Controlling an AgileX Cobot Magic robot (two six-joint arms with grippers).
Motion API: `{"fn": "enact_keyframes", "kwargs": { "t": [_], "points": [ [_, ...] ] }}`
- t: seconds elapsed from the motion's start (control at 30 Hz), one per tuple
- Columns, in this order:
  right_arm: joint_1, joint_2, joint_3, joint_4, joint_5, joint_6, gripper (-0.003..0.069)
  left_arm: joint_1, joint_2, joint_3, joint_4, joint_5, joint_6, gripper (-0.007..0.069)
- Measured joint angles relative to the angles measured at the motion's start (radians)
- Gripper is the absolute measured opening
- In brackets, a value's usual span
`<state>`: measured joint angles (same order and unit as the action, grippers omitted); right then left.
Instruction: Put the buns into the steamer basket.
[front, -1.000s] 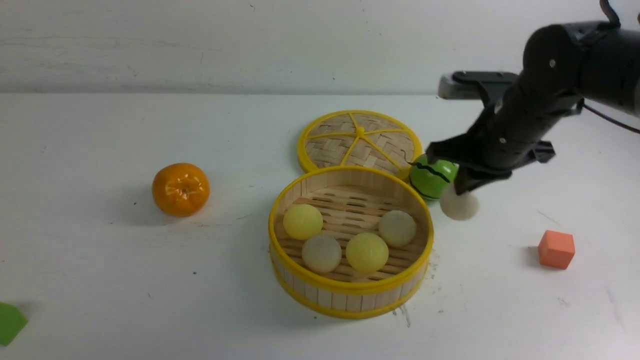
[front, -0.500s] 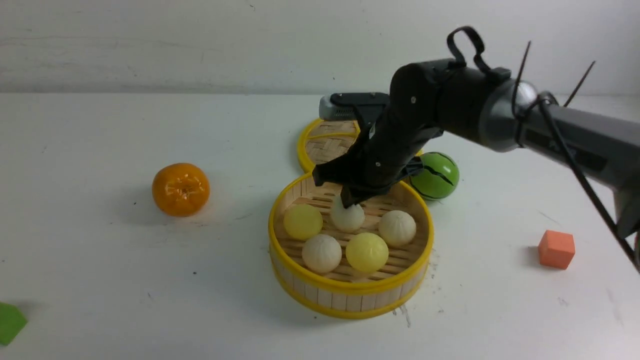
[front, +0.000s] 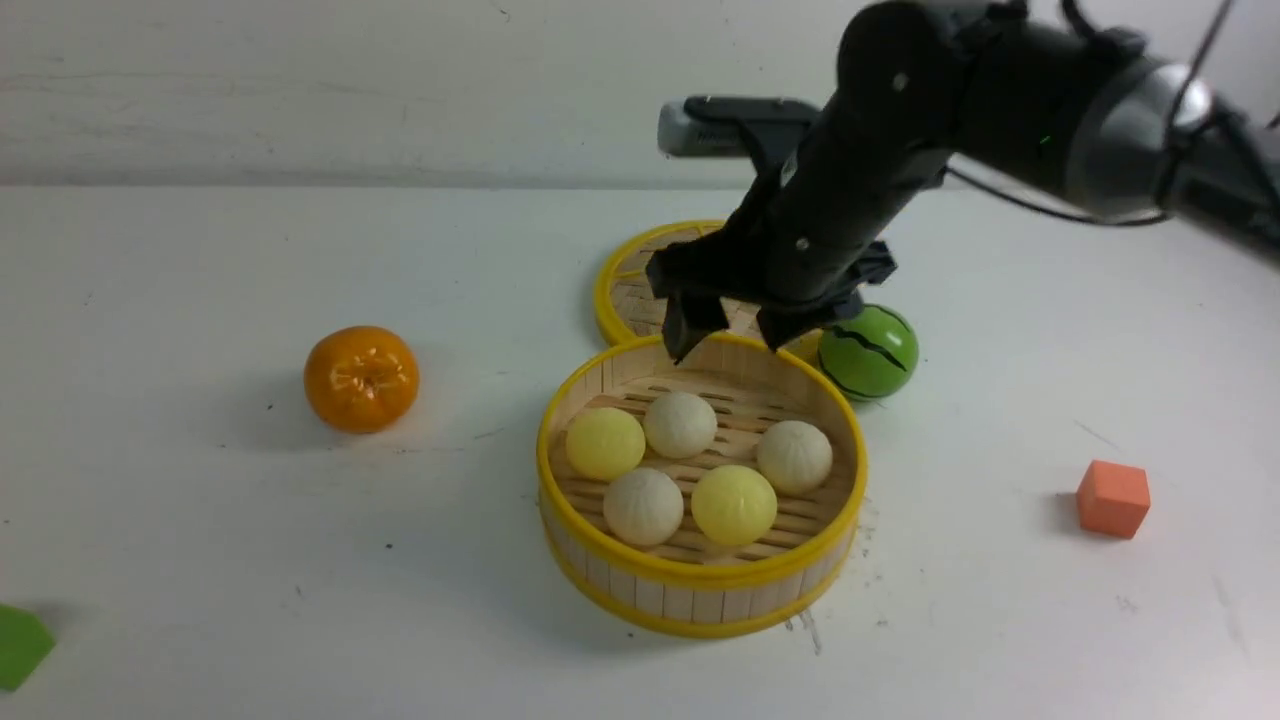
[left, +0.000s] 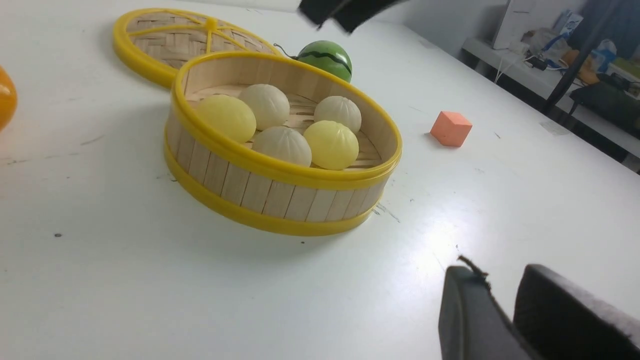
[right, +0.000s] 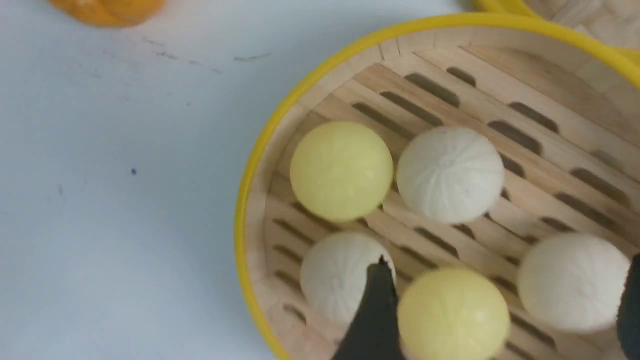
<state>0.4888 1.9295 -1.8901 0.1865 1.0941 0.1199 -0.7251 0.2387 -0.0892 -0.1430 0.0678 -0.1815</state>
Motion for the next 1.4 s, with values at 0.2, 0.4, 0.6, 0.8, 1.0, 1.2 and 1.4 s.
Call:
{"fn": "enact_keyframes", "kwargs": {
  "t": [0.2, 0.4, 0.6, 0.8, 1.0, 1.2, 1.4],
  "points": [
    [0.0, -0.263, 0.085, -0.058, 0.142, 0.056, 0.0307, 0.0, 0.0, 0.0, 0.0, 0.0, 0.0, 0.0143],
    [0.0, -0.487, 0.323, -0.058, 0.155, 0.08, 0.0022, 0.0, 0.0, 0.0, 0.0, 0.001, 0.0, 0.0143],
    [0.0, -0.669, 0.467, -0.058, 0.164, 0.082, -0.002, 0.0, 0.0, 0.0, 0.0, 0.001, 0.0, 0.0143],
    [0.0, -0.795, 0.492, -0.058, 0.167, 0.082, -0.002, 0.0, 0.0, 0.0, 0.0, 0.001, 0.0, 0.0143],
    [-0.126, -0.993, 0.689, -0.076, 0.033, -0.044, -0.002, 0.0, 0.0, 0.0, 0.0, 0.001, 0.0, 0.0143],
    [-0.344, -1.467, 1.322, -0.02, -0.518, -0.159, -0.002, 0.0, 0.0, 0.0, 0.0, 0.002, 0.0, 0.0144],
    [-0.416, -1.848, 1.827, -0.021, -0.818, -0.184, -0.002, 0.0, 0.0, 0.0, 0.0, 0.003, 0.0, 0.0148]
  ]
}}
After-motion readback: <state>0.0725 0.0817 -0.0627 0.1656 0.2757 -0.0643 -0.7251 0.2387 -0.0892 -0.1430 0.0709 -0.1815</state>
